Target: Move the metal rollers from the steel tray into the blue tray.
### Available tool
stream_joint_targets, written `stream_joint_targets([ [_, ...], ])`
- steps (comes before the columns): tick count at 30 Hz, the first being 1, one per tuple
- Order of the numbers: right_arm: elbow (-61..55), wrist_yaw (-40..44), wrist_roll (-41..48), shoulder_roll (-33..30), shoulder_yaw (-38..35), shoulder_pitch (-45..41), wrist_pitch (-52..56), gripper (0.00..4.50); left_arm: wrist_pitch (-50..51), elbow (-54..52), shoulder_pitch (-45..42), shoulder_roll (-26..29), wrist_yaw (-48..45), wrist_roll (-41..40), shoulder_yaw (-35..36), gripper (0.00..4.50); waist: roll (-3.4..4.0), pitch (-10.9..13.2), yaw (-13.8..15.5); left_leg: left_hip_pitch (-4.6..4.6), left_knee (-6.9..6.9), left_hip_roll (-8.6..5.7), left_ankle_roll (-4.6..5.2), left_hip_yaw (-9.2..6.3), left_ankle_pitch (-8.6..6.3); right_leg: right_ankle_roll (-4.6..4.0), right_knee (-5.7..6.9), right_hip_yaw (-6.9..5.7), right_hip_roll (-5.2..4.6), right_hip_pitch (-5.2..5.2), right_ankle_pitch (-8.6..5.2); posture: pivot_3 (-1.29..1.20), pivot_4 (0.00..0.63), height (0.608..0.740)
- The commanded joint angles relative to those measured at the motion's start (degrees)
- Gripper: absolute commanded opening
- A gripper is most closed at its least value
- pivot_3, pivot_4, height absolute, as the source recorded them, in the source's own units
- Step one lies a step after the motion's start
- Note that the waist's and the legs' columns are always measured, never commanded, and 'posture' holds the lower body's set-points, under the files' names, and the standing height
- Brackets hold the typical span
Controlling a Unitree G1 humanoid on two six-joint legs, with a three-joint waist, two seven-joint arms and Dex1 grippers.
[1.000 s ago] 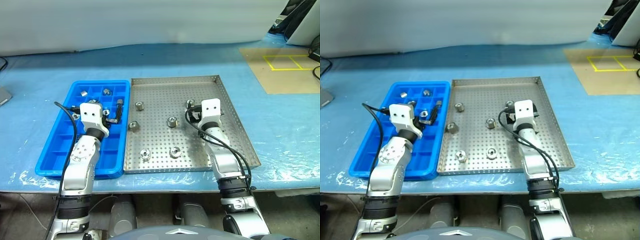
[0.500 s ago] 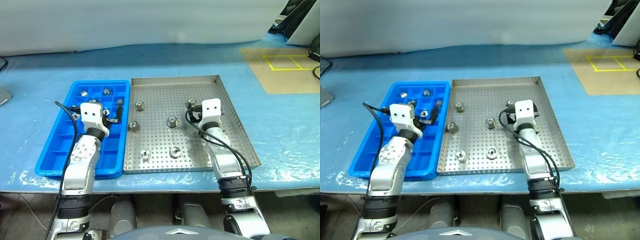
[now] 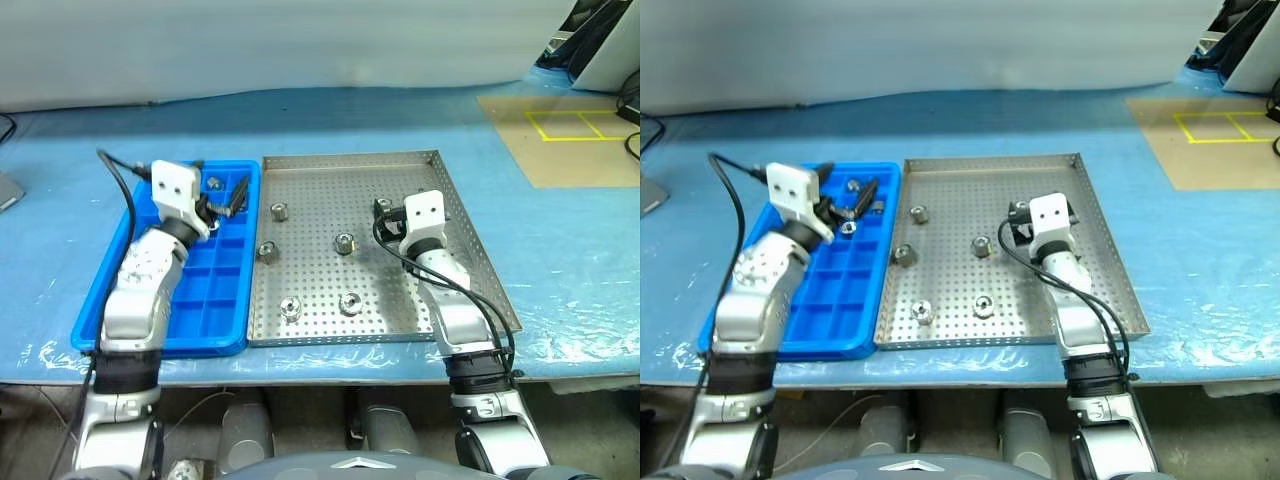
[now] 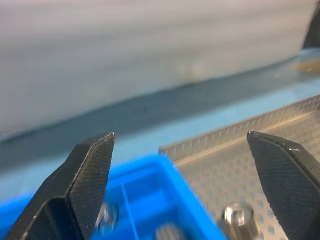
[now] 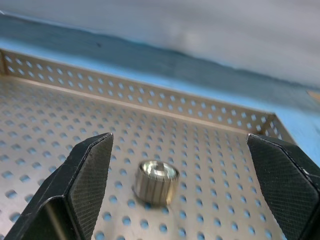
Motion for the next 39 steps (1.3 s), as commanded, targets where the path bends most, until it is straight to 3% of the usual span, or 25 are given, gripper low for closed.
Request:
stream_joint_targets([
  [1, -1.7, 0.8, 0.1, -0.7, 0.0, -1.4, -1.2, 4.5, -4.3, 9.8, -8.6, 2.6, -5.9, 3.1, -4.1, 4.48, 0.0, 0.0, 0.2, 0.01, 0.0, -0.01, -0.1, -0.01, 0.06, -0.01, 0.02, 0.0, 0.0, 0.02, 0.0, -0.11, 0.15, 0.74],
  [4, -1.7, 0.0, -0.5, -0.4, -0.1, -1.1, -1.0, 4.5, -7.7, 23.0, -18.4, 5.3, -12.3, 9.2, -10.6, 4.48, 0.0, 0.0, 0.1, -0.04, 0.02, -0.03, -0.15, -0.04, 0.1, -0.01, 0.0, 0.0, -0.01, 0.06, 0.0, -0.12, 0.15, 0.74],
  [9, -4.5, -0.8, -1.5, 0.3, 0.8, 1.8, -0.2, 4.5, -19.0, 39.3, -32.0, 10.5, -35.0, 13.8, -20.0, 4.48, -0.01, 0.0, -0.1, -0.05, -0.09, -0.05, -0.14, 0.0, 0.1, 0.0, -0.09, 0.06, 0.0, -0.02, 0.02, -0.17, 0.15, 0.74],
  [13, -6.0, -2.9, -2.4, 1.0, 0.2, 3.9, 0.3, 4.5, -30.7, 60.1, -44.9, 9.9, -42.3, 21.5, -25.8, 4.48, -0.02, 0.0, -0.2, -0.01, -0.16, -0.05, -0.14, 0.03, 0.1, 0.08, -0.08, 0.06, 0.02, -0.03, 0.07, -0.23, 0.15, 0.74],
  [19, -9.2, -5.8, -3.9, 1.8, -0.5, 6.9, 1.7, 4.5, -34.9, 74.6, -49.7, 4.8, -36.8, 30.1, -29.6, 4.48, -0.02, 0.0, -0.6, 0.27, -0.12, -0.08, -0.13, 0.07, 0.09, -0.03, -0.14, 0.12, -0.02, 0.33, 0.0, -0.32, 0.15, 0.74],
  [23, -11.8, -7.0, -4.5, 1.7, -1.0, 9.0, 2.9, 4.5, -35.1, 77.6, -49.1, 2.3, -35.9, 31.9, -29.3, 4.48, -0.13, 0.1, -1.0, 0.25, -0.05, -0.05, -0.13, 0.06, 0.09, -0.03, -0.13, 0.11, -0.02, 0.37, 0.01, -0.36, 0.15, 0.74],
  [29, -14.6, -7.6, -5.0, 1.5, -1.8, 11.2, 4.3, 4.5, -32.3, 80.1, -47.9, 0.7, -25.6, 36.3, -29.8, 4.48, -0.13, 0.1, -1.6, 0.27, -0.06, -0.05, -0.12, 0.06, 0.08, -0.04, -0.14, 0.11, 0.0, 0.37, 0.01, -0.39, 0.15, 0.74],
  [33, -16.4, -6.5, -4.1, 1.5, -1.7, 11.1, 4.7, 4.5, -30.9, 80.7, -47.2, 1.0, -26.4, 36.5, -28.8, 4.48, -0.14, 0.1, -2.0, 0.27, -0.05, -0.05, -0.11, 0.06, 0.08, -0.04, -0.14, 0.11, 0.0, 0.37, 0.01, -0.39, 0.15, 0.74],
  [39, -22.7, 12.7, 6.8, -4.7, 2.9, 9.9, 9.1, 4.5, -31.1, 80.8, -45.8, 2.4, -28.8, 37.2, -28.8, 4.48, -0.14, 0.1, -2.7, 0.27, -0.05, -0.04, 0.1, 0.05, -0.04, -0.04, -0.17, 0.11, 0.0, 0.39, 0.0, -0.4, 0.15, 0.74],
])
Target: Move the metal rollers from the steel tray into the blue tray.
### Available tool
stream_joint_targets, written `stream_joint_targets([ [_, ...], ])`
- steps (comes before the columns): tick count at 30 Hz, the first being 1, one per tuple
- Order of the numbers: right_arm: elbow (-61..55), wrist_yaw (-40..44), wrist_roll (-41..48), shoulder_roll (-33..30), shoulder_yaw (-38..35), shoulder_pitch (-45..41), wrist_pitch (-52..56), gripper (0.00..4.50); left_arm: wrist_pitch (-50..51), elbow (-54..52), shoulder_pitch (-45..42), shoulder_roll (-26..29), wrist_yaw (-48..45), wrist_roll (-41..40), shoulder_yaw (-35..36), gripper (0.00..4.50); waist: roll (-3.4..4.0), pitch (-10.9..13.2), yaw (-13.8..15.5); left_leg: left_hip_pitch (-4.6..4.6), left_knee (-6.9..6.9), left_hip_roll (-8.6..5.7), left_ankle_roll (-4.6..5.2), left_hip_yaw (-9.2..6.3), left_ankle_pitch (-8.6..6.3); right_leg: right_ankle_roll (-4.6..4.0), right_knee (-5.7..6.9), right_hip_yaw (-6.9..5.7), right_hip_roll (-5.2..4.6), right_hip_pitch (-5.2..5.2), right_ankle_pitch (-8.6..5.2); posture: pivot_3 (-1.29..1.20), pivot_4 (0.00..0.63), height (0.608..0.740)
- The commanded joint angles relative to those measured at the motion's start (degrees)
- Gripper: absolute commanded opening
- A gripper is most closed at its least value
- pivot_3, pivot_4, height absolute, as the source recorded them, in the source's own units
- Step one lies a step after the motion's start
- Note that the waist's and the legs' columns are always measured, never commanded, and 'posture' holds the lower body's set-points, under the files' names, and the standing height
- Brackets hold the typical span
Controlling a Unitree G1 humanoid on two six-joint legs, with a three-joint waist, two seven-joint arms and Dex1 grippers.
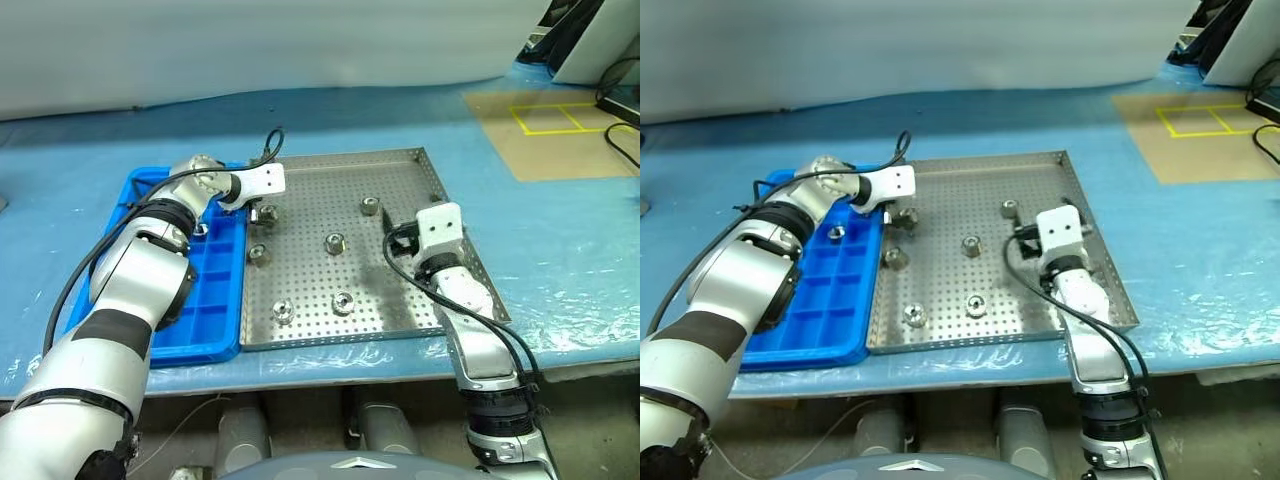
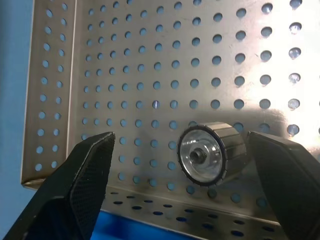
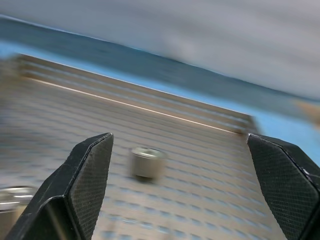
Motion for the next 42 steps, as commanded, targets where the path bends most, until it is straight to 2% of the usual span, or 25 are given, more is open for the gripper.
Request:
stream_joint_targets([
  [1, -5.1, 10.1, 6.7, -4.3, 0.4, -1.7, 3.3, 4.5, -0.3, -0.3, 0.2, 1.3, -0.8, 0.5, 0.7, 4.48, -0.01, 0.0, 0.0, -0.01, 0.02, -0.01, 0.04, 0.0, -0.02, 0.0, -0.01, 0.0, -0.01, 0.01, 0.0, -0.39, 0.15, 0.74],
  [4, -6.9, 15.6, 10.3, -8.1, 0.4, -3.2, 6.2, 4.5, -0.4, -0.3, 0.9, 1.0, -0.6, 0.7, 0.8, 4.48, -0.02, 0.0, -0.2, 0.01, 0.17, 0.0, 0.21, 0.0, -0.13, 0.0, -0.04, -0.01, -0.03, 0.14, 0.0, -0.39, 0.15, 0.74],
  [8, -8.6, 18.1, 11.9, -10.2, 1.4, -3.8, 8.5, 4.5, -0.5, -0.5, 1.5, 0.2, -0.1, 0.9, 0.8, 4.48, -0.02, 0.0, -0.3, 0.1, 0.17, 0.05, 0.21, 0.0, -0.13, -0.02, -0.02, -0.03, -0.01, 0.18, -0.01, -0.4, 0.15, 0.74],
  [14, -8.2, 17.0, 9.0, -12.0, 2.2, -2.7, 7.7, 4.5, 1.2, -0.2, 1.8, -0.5, 1.9, 1.6, 0.5, 4.48, -0.02, 0.0, -0.3, 0.11, 0.19, 0.01, 0.21, 0.0, -0.13, -0.02, -0.03, -0.02, -0.04, 0.22, -0.01, -0.41, 0.15, 0.74],
  [19, -7.8, 14.6, 7.2, -11.4, 2.5, -1.3, 6.9, 4.5, 3.3, 0.1, 2.3, -1.2, 4.9, 2.4, 0.5, 4.48, -0.02, 0.0, -0.3, 0.21, 0.2, 0.02, 0.2, 0.01, -0.13, -0.01, -0.02, -0.03, -0.04, 0.29, -0.01, -0.42, 0.15, 0.74],
  [24, -7.9, 12.5, 5.6, -10.8, 2.7, -0.4, 6.5, 4.5, 3.4, 0.0, 2.7, -1.3, 3.9, 2.4, 0.4, 4.48, -0.02, 0.0, -0.4, 0.23, 0.23, 0.01, 0.2, 0.01, -0.13, 0.0, -0.03, -0.03, -0.04, 0.32, -0.02, -0.43, 0.15, 0.74],
  [27, -7.5, 11.6, 4.3, -10.8, 3.1, -0.2, 6.1, 4.5, 3.4, 0.1, 2.8, -1.3, 2.6, 2.3, 0.5, 3.87, -0.02, 0.0, -0.4, 0.23, 0.21, 0.01, 0.2, 0.01, -0.13, 0.0, -0.04, -0.03, -0.04, 0.32, -0.02, -0.43, 0.15, 0.74],
  [31, -7.2, 11.0, 2.9, -10.9, 3.4, -0.2, 5.4, 4.5, 4.6, 0.1, 2.9, -1.6, 2.8, 2.7, 0.4, 2.62, -0.01, 0.0, -0.4, 0.22, 0.19, 0.01, 0.2, 0.01, -0.13, 0.01, -0.08, -0.03, -0.04, 0.32, -0.02, -0.43, 0.15, 0.74],
  [34, -6.9, 11.0, 2.7, -10.5, 3.3, -0.3, 5.2, 4.5, 2.3, -0.4, 3.3, -1.0, -0.8, 3.0, -0.1, 2.62, -0.01, 0.0, -0.4, 0.22, 0.11, 0.0, 0.22, 0.01, -0.14, 0.01, -0.18, -0.03, -0.04, 0.32, -0.02, -0.43, 0.15, 0.74],
  [41, -6.4, 10.1, 2.4, -9.9, 2.8, -1.0, 4.8, 4.5, 2.1, -0.4, 3.2, -0.3, -1.3, 3.1, 0.3, 2.62, 0.0, 0.0, -0.5, 0.22, -0.05, 0.0, 0.23, 0.03, -0.15, 0.0, -0.31, -0.03, -0.03, 0.32, -0.03, -0.42, 0.15, 0.74],
  [42, -6.3, 10.1, 2.3, -9.9, 2.9, -1.0, 4.7, 4.5, 2.4, -0.3, 3.3, -0.2, -1.5, 3.0, 0.5, 2.45, 0.01, 0.0, -0.5, 0.23, -0.05, 0.0, 0.23, 0.04, -0.15, 0.0, -0.31, -0.03, -0.03, 0.32, -0.03, -0.42, 0.15, 0.74],
])
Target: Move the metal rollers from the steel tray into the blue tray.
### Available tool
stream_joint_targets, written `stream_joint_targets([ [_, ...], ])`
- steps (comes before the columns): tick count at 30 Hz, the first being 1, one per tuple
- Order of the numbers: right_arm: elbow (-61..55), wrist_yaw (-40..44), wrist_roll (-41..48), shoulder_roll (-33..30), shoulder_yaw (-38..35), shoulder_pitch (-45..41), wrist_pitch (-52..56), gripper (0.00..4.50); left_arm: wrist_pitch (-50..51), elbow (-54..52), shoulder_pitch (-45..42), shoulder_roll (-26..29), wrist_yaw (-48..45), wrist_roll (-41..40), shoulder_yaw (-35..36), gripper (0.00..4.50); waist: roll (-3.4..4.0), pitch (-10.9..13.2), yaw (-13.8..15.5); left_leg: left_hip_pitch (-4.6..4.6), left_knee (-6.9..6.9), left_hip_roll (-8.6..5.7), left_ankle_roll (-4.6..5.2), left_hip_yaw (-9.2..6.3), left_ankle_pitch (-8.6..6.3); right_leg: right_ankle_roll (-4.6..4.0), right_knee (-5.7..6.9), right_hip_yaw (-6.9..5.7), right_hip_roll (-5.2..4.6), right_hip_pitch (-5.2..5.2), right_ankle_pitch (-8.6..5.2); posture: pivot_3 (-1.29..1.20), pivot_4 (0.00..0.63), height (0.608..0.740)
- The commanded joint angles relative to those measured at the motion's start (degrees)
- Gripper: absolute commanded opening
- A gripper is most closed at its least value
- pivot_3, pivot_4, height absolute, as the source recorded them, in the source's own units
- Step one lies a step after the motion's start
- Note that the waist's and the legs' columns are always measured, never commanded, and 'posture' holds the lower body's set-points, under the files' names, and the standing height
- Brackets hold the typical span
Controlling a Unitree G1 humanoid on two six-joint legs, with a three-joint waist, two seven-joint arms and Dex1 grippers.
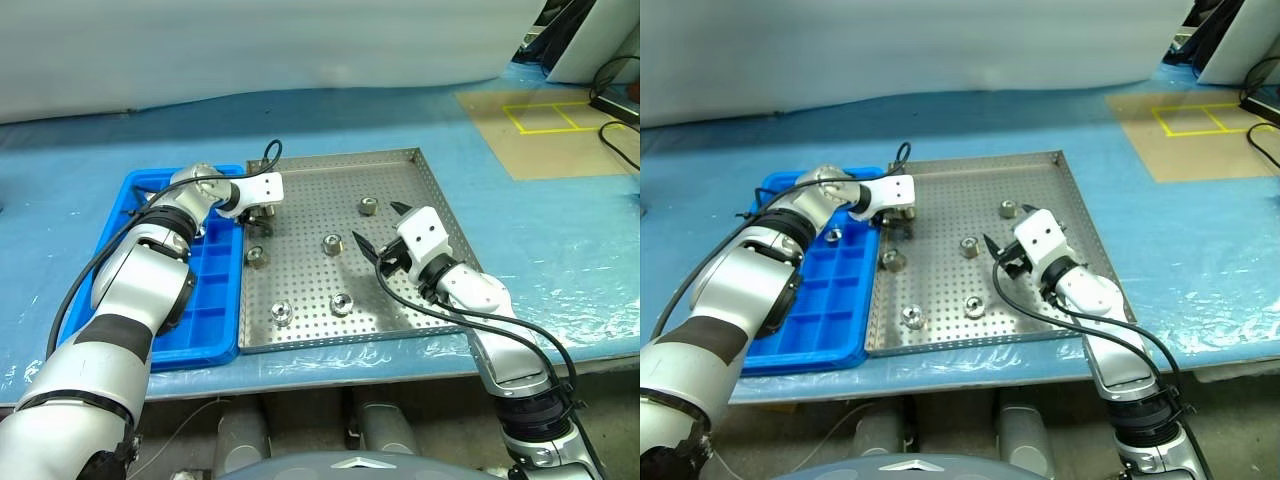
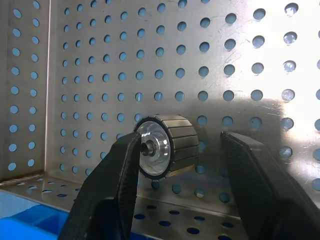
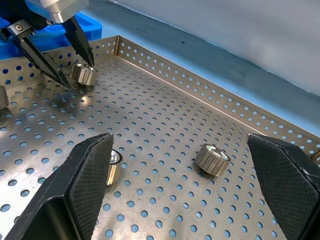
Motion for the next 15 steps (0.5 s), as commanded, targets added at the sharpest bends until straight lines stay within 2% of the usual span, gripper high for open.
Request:
stream_joint_targets([
  [1, -0.7, -0.6, -0.5, 0.3, -0.6, -1.0, -1.6, 4.5, 0.1, 0.9, 1.7, 0.6, -1.4, 0.4, 0.0, 2.28, 0.0, 0.0, 0.0, 0.01, 0.0, 0.0, 0.0, 0.01, 0.0, 0.0, 0.0, 0.0, 0.0, 0.0, 0.0, -0.42, 0.15, 0.74],
  [3, -0.3, -0.7, -0.8, 0.3, -0.6, -1.3, -2.0, 4.5, 0.7, 0.9, 1.9, 0.8, -0.5, 0.8, -0.1, 1.82, 0.0, 0.0, -0.1, 0.04, 0.0, 0.0, 0.0, 0.03, 0.0, 0.0, 0.0, 0.01, 0.0, 0.0, 0.0, -0.42, 0.15, 0.74],
  [8, 0.5, -1.1, -1.1, 0.8, -0.5, -1.8, -2.5, 4.5, 0.2, 0.8, 2.5, 1.2, -2.2, 0.7, 0.0, 1.82, 0.01, 0.0, -0.1, 0.08, -0.01, 0.01, -0.01, 0.05, 0.0, 0.0, 0.01, 0.02, 0.0, 0.0, 0.0, -0.41, 0.15, 0.74],
  [11, 0.8, -1.2, -1.4, 0.9, -0.4, -1.8, -2.9, 4.5, 0.8, 0.8, 2.4, 1.4, -0.8, 1.2, -0.2, 1.02, 0.01, 0.0, -0.1, 0.09, -0.01, 0.01, -0.01, 0.06, 0.0, 0.0, 0.02, 0.02, 0.0, 0.01, 0.0, -0.41, 0.15, 0.74],
  [15, 1.3, -1.3, -1.8, 1.0, -0.2, -2.0, -3.4, 4.5, 0.3, 0.7, 2.8, 1.9, -3.4, 1.3, -0.5, 1.02, 0.01, 0.0, -0.2, 0.13, -0.05, 0.01, -0.01, 0.13, 0.0, 0.01, 0.0, 0.04, 0.0, 0.01, -0.01, -0.41, 0.15, 0.74],
])
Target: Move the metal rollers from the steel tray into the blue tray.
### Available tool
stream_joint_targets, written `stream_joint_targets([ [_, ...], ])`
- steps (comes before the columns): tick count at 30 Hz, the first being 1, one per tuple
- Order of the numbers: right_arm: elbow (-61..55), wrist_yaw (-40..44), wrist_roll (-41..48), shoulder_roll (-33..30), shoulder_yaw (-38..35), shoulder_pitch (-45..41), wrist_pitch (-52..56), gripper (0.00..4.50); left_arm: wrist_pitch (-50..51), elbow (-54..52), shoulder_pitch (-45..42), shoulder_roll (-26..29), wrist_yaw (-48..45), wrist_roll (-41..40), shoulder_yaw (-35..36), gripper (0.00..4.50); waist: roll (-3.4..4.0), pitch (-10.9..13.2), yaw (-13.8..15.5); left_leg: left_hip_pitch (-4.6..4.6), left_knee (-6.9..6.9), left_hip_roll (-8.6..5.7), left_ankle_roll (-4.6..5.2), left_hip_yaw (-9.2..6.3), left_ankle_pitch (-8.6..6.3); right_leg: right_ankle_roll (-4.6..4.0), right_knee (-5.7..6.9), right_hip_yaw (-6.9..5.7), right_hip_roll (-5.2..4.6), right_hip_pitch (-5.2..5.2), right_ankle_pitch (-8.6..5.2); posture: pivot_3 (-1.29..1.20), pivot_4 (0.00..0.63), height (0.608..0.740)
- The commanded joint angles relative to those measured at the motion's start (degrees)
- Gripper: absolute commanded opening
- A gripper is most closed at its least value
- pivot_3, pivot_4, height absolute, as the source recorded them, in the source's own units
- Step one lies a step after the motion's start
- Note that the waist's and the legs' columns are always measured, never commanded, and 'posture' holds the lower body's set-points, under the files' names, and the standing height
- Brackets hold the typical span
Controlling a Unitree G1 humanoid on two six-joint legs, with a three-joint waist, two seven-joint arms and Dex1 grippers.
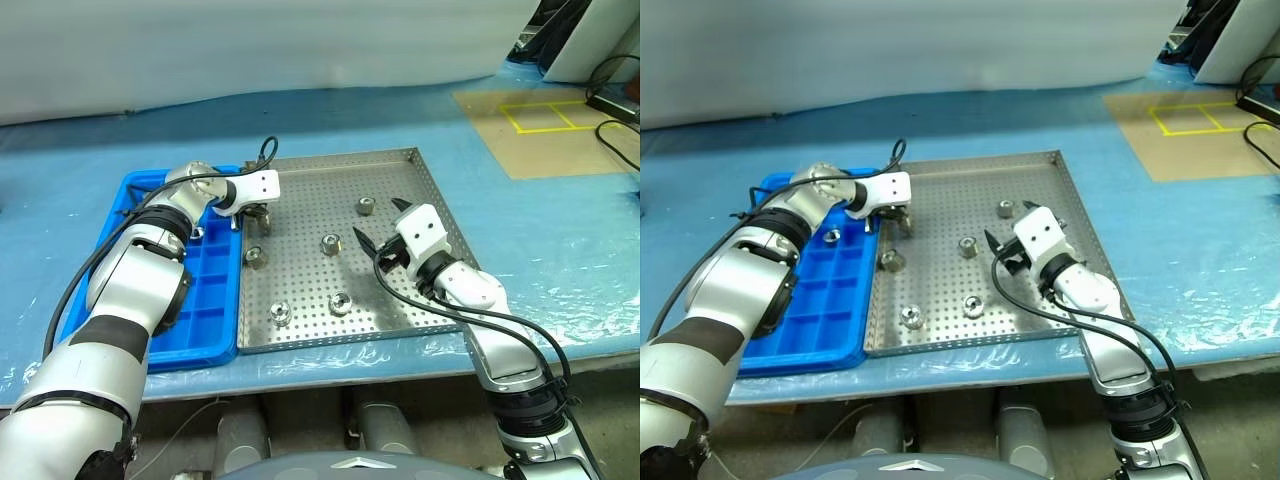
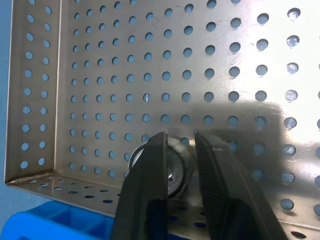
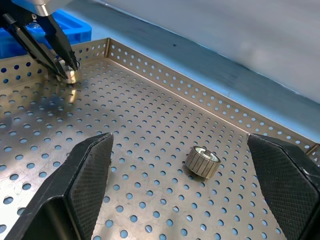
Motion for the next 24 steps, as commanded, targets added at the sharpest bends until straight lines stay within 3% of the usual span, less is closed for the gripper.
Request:
stream_joint_targets([
  [1, -0.8, -0.3, -0.6, 0.2, -0.2, -1.0, -1.7, 4.5, -0.2, 1.7, 2.6, 1.0, -3.2, 1.4, -1.3, 1.02, 0.0, 0.0, -0.1, 0.01, -0.02, 0.01, 0.0, 0.01, 0.0, 0.0, -0.01, 0.0, 0.0, 0.0, 0.0, -0.41, 0.15, 0.74],
  [12, -1.0, -0.8, -1.5, 1.1, -0.2, -0.7, -1.8, 4.5, -0.4, 1.2, 3.0, 1.2, -5.2, -0.4, 0.4, 1.02, 0.02, 0.0, -1.1, 0.03, -0.08, 0.0, 0.03, 0.09, -0.03, 0.0, -0.12, 0.06, 0.0, 0.0, 0.0, -0.41, 0.15, 0.74],
  [19, -0.6, -1.1, -2.0, 1.9, 0.2, -0.6, -2.2, 4.5, -0.9, -2.6, 0.7, -0.3, -18.0, -15.7, 13.7, 1.02, -0.04, 0.0, -1.0, -0.19, -0.14, 0.01, 0.03, 0.11, -0.03, -0.02, -0.38, 0.01, 0.0, -0.03, 0.02, -0.41, 0.15, 0.74],
  [24, 1.0, -1.4, -2.1, 2.8, 0.6, -1.6, -3.1, 4.5, 0.1, -4.6, 0.5, 1.6, -22.5, -18.4, 15.9, 1.02, -0.06, 0.0, -1.0, -0.3, -0.15, 0.04, 0.1, 0.16, -0.07, -0.04, -0.56, -0.03, -0.01, -0.06, 0.03, -0.39, 0.15, 0.74],
])
